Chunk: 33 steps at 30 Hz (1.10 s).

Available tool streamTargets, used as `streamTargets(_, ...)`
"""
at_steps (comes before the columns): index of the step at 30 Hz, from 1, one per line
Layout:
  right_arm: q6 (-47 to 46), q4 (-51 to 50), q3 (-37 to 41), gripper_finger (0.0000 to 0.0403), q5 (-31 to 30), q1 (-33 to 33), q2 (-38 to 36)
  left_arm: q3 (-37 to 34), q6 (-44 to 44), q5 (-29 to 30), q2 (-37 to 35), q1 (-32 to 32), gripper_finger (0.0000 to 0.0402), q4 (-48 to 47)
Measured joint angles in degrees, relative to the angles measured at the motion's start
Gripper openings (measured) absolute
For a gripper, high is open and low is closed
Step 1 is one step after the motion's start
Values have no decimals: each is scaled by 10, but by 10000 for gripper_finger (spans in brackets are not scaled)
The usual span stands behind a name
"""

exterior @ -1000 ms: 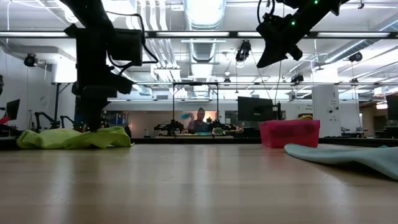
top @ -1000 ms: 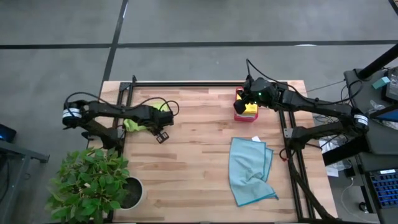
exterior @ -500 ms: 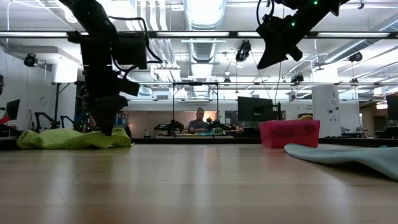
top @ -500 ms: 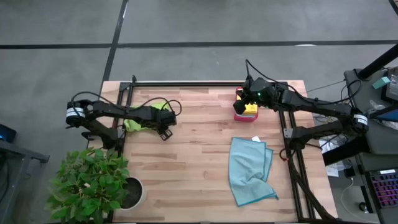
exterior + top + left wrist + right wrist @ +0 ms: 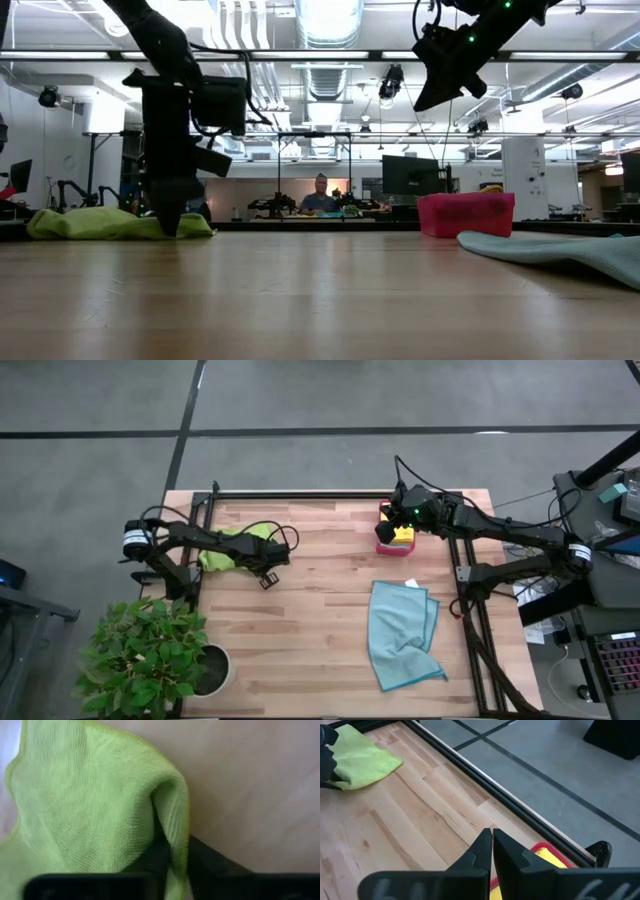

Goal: Fold microfiber towels
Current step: Fold the green microfiber towel

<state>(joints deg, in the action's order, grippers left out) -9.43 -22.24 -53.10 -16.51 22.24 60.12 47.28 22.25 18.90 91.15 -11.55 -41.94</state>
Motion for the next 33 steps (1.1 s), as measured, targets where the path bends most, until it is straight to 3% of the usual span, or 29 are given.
streamTargets(2,0,0,0,9,1,0,0,4,-17,-3,-8,1,11,3)
streamTargets(6,25,3,6,9,40,-10,0,23,-104,-9,-36,17,4,7)
streamTargets(10,48,46,31,9,106,-37,0,42,-225,-84,-73,49,2,28)
streamTargets(14,50,113,66,21,115,-71,0,41,-299,-143,-108,81,1,93)
streamTargets(22,41,191,95,106,152,-140,10,42,-303,-184,-141,99,0,166)
streamTargets(26,47,223,96,144,155,-178,51,43,-301,-184,-142,99,0,186)
streamTargets(33,85,309,95,151,155,-199,180,42,-301,-187,-142,99,0,195)
